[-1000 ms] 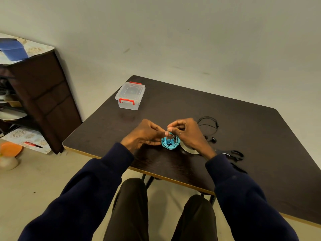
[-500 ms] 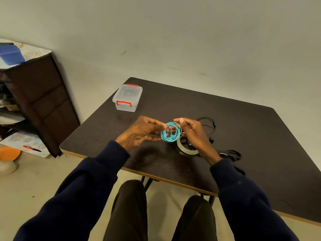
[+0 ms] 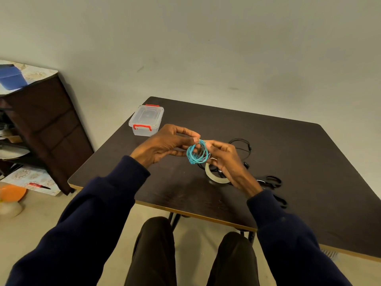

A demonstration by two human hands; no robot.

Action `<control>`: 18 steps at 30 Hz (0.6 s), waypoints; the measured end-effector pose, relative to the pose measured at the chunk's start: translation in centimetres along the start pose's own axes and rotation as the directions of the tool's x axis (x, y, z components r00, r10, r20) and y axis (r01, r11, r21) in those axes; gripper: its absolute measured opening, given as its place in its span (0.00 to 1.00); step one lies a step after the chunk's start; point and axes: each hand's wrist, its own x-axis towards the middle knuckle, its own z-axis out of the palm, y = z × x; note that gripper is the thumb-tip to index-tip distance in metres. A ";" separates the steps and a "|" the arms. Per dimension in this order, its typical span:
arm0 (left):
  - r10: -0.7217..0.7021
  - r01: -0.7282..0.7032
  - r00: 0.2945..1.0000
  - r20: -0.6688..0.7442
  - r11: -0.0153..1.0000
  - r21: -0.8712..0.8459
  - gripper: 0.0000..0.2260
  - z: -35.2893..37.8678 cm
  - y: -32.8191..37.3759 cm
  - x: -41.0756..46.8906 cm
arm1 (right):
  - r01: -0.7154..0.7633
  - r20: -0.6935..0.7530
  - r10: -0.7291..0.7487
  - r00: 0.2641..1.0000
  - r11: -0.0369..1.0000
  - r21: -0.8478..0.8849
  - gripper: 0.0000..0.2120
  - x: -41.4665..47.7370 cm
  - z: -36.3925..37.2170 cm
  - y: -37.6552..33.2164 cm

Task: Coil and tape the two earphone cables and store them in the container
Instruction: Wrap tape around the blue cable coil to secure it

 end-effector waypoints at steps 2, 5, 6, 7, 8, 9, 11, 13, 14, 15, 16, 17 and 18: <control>0.012 -0.012 1.000 0.010 0.998 0.069 0.11 -0.1 0.4 0.0 | 0.047 0.009 -0.047 0.999 0.996 -0.074 0.09 -0.3 -0.2 -0.3; 0.036 -0.035 0.999 -0.005 0.991 0.130 0.09 0.0 0.8 0.1 | 0.093 0.019 -0.091 0.996 0.985 -0.145 0.09 -0.6 -0.6 -0.7; 0.043 -0.040 0.999 -0.016 0.991 0.129 0.08 0.1 0.8 0.2 | 0.095 0.012 -0.094 0.995 0.983 -0.155 0.10 -0.8 -0.7 -0.8; 0.049 -0.045 0.998 -0.030 0.991 0.125 0.07 0.2 0.8 0.3 | 0.088 -0.001 -0.090 0.996 0.983 -0.159 0.11 -0.8 -0.9 -0.9; 0.056 -0.050 0.997 -0.044 0.991 0.122 0.07 0.3 0.6 0.3 | 0.078 -0.013 -0.081 0.997 0.983 -0.166 0.11 -0.9 -0.9 -1.1; 0.061 -0.054 0.997 -0.056 0.991 0.120 0.07 0.4 0.5 0.4 | 0.069 -0.027 -0.075 0.997 0.981 -0.181 0.11 -0.9 -1.0 -1.2; 0.064 -0.056 0.995 -0.075 0.993 0.106 0.07 0.6 0.2 0.5 | 0.064 -0.038 -0.073 0.997 0.975 -0.211 0.11 -0.8 -1.0 -1.5; 0.054 -0.048 0.994 -0.090 0.997 0.069 0.08 0.7 0.0 0.5 | 0.060 -0.052 -0.073 0.996 0.975 -0.214 0.11 -0.7 -1.0 -1.6; 0.047 -0.043 0.995 -0.092 0.998 0.043 0.09 0.6 -0.1 0.5 | 0.057 -0.064 -0.071 0.995 0.977 -0.204 0.11 -0.6 -1.0 -1.7; 0.038 -0.037 0.995 -0.091 0.999 0.014 0.10 0.5 -0.1 0.4 | 0.053 -0.077 -0.069 0.995 0.980 -0.190 0.11 -0.4 -0.9 -1.7; 0.031 -0.032 0.995 -0.090 0.999 -0.012 0.10 0.4 -0.1 0.4 | 0.049 -0.090 -0.066 0.994 0.983 -0.177 0.11 -0.2 -0.8 -1.7; 0.024 -0.027 0.995 -0.093 0.999 -0.035 0.11 0.2 -0.2 0.4 | 0.046 -0.106 -0.064 0.992 0.986 -0.163 0.11 0.0 -0.7 -1.6; 0.018 -0.025 0.994 -0.104 0.998 -0.057 0.11 0.0 -0.4 0.5 | 0.041 -0.119 -0.059 0.991 0.988 -0.150 0.10 0.2 -0.5 -1.6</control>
